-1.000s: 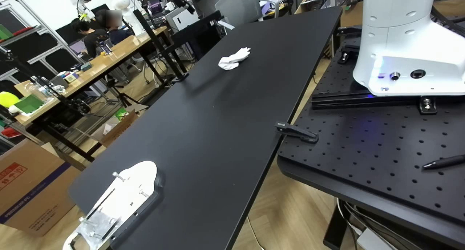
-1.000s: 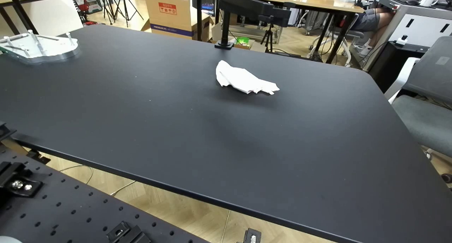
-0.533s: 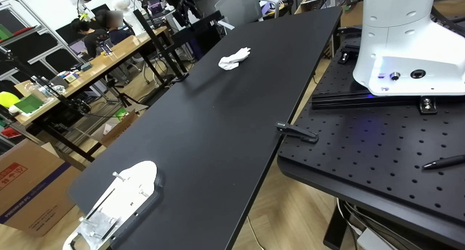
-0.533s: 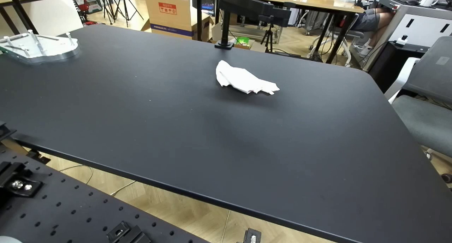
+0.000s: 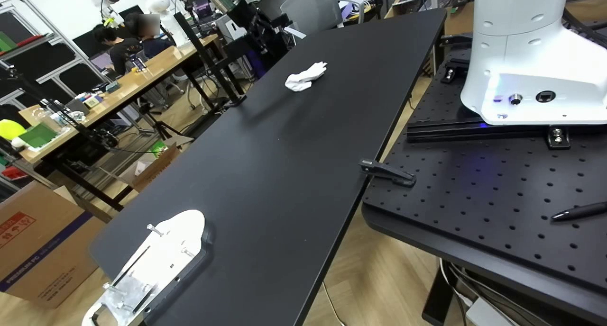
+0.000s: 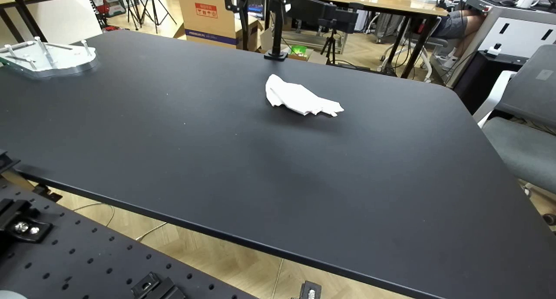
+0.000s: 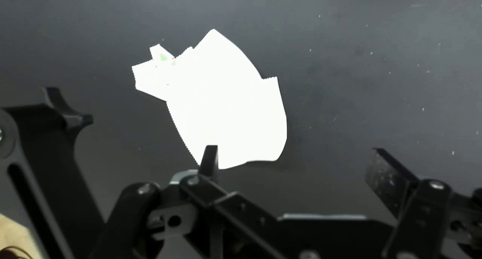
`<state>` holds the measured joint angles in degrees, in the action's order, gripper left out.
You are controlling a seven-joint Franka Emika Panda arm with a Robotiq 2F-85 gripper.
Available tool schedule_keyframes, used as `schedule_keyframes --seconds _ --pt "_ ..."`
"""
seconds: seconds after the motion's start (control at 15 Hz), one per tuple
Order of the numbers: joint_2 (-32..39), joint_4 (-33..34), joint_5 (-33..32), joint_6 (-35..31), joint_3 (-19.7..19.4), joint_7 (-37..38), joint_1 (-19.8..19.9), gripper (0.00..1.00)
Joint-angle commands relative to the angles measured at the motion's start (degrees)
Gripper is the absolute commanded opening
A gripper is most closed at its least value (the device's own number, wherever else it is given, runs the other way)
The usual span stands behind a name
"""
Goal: Hang the white cloth on the black stand
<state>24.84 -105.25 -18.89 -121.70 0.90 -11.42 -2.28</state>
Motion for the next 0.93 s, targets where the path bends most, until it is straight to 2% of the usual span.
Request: schedule_keyframes --seconds 0.0,0.27,0.6,0.87 --pt "0.11 -0.70 -0.02 -0.02 -0.05 -0.04 -0.11 1.00" --pt "0.89 0.40 -0.50 -1.30 -0.32 -0.07 0.03 1.00" --pt "0.78 -4.78 -5.91 -16.85 -2.59 2.79 -0.75 1.00" --pt "0.71 -10.60 -6.03 -24.50 -3.10 2.11 -0.41 1.00"
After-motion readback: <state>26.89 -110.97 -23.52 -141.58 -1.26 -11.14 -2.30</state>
